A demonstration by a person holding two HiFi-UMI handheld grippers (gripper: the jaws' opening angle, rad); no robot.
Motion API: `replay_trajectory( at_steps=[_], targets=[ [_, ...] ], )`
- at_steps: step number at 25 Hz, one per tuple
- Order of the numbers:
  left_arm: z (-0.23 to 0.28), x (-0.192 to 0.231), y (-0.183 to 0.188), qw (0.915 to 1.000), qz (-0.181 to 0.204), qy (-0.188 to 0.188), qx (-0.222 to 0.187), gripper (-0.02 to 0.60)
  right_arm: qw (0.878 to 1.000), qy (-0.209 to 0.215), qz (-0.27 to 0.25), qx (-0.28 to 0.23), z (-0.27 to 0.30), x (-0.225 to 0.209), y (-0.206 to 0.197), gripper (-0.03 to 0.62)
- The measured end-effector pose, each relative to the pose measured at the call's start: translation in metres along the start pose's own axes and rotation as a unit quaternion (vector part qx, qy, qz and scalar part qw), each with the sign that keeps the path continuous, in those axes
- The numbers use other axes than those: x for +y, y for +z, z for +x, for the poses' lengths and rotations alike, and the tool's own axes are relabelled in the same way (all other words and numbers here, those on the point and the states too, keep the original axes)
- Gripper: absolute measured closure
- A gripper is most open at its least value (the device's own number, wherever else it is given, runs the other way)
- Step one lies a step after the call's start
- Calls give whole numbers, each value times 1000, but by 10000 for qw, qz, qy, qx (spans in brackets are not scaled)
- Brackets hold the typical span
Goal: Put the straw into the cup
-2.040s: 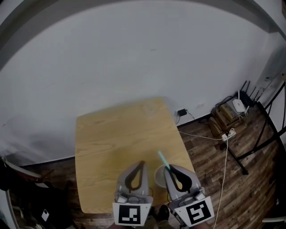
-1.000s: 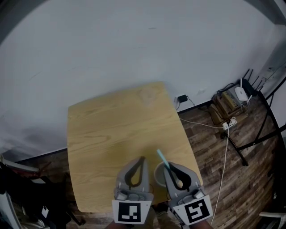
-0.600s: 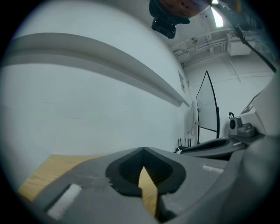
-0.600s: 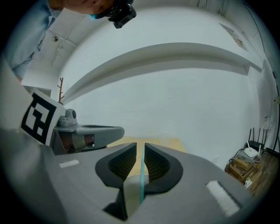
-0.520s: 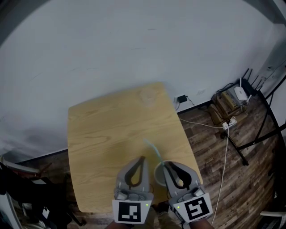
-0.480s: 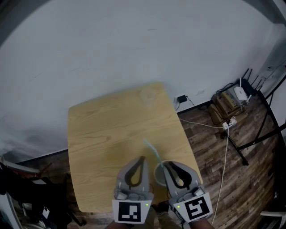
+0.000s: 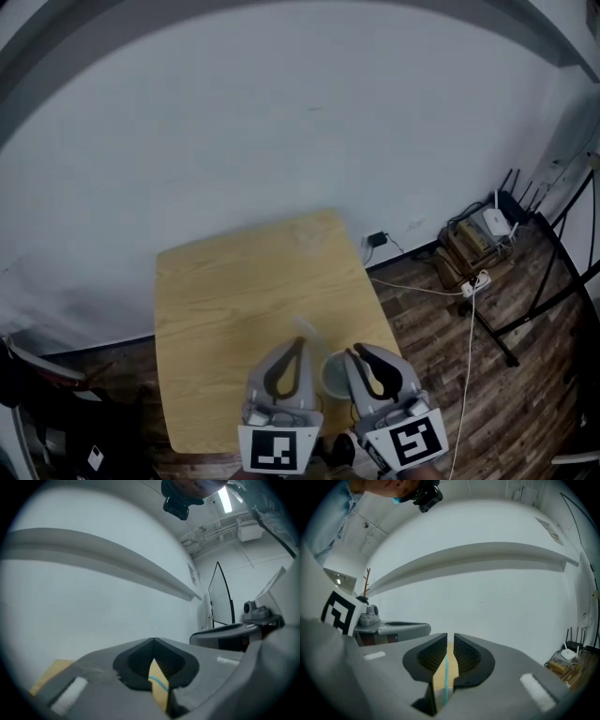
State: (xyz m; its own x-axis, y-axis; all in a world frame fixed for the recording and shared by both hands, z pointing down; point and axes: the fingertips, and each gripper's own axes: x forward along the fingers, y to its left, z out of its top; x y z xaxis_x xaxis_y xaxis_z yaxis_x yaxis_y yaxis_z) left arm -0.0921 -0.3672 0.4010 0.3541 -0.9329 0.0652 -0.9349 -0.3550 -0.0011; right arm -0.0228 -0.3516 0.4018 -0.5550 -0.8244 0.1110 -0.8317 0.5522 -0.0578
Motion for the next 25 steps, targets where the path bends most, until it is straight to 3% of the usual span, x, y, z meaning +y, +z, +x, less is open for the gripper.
replay_trajectory(
  at_steps=[12,25],
  targets=[
    [-30,-16,84,9964,317,81,-778,563,9947,-17,-404,-943,-33,18,94,586],
    [-54,-27,124,9912,539,156,-1203,564,9890,-104,-641,-1326,-58,25,130,588]
  ],
)
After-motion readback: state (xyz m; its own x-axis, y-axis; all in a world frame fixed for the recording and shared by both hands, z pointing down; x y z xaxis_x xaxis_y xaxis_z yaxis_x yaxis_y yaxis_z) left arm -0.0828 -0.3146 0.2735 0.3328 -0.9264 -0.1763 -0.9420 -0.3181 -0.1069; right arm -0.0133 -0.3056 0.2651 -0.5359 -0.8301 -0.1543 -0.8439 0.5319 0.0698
